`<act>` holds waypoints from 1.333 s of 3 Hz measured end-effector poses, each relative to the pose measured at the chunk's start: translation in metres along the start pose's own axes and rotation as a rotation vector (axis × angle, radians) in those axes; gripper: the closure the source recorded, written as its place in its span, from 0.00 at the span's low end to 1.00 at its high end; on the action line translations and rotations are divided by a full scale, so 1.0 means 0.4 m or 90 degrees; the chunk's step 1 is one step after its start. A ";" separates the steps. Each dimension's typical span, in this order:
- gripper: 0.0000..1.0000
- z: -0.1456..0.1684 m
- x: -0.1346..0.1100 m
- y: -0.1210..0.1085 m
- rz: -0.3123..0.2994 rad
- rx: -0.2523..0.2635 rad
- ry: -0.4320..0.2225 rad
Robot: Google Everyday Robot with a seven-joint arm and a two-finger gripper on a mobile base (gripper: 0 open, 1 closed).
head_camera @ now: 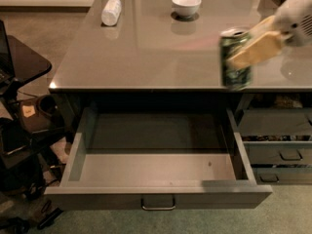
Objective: Place green can into top drawer
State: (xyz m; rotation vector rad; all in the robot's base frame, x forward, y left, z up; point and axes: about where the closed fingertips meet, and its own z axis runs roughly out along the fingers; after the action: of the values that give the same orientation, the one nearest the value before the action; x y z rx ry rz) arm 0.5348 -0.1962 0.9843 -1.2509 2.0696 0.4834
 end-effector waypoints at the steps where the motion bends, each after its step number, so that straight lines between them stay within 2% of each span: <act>1: 1.00 0.067 -0.049 0.189 -0.030 -0.081 -0.056; 2: 1.00 0.138 -0.012 0.245 -0.016 -0.131 -0.037; 3: 1.00 0.148 -0.013 0.251 -0.016 -0.131 -0.041; 4: 1.00 0.196 0.000 0.295 -0.032 -0.113 -0.061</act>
Offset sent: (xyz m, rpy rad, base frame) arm -0.0420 0.0537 -0.0016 0.0860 -0.0024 0.1029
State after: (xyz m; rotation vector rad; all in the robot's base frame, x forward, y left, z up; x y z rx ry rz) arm 0.4580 -0.0926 0.9255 -1.3507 1.9437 0.7029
